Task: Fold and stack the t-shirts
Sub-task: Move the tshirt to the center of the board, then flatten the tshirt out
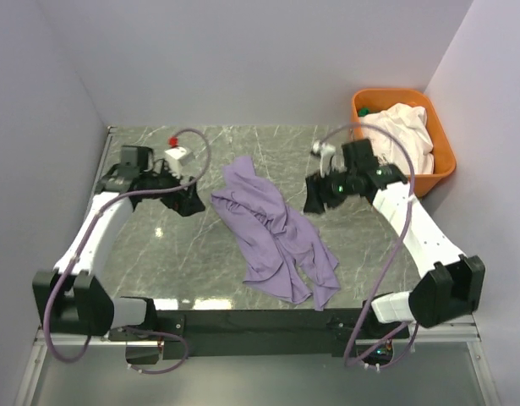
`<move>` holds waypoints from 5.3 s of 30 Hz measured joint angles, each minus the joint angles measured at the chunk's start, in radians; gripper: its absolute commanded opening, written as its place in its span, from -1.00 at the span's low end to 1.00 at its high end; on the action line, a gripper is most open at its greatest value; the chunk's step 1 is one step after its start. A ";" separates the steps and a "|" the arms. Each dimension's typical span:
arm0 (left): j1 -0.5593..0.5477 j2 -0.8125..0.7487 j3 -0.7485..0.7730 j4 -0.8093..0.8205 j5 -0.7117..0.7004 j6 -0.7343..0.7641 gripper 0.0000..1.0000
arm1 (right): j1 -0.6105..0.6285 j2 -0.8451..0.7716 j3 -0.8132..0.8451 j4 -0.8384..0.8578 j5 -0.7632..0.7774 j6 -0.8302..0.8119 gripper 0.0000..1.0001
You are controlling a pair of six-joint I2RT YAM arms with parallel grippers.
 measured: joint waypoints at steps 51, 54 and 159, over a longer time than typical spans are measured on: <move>0.084 0.417 0.222 -0.268 0.001 0.292 0.65 | 0.250 0.202 -0.167 -0.064 0.086 -0.163 -0.57; 0.080 0.458 0.264 -0.233 0.084 0.300 0.72 | 0.250 0.207 -0.155 -0.061 0.072 -0.151 -0.03; -0.086 0.433 0.415 -0.019 0.008 0.456 -0.99 | 0.100 0.059 0.042 0.071 0.192 -0.199 -1.00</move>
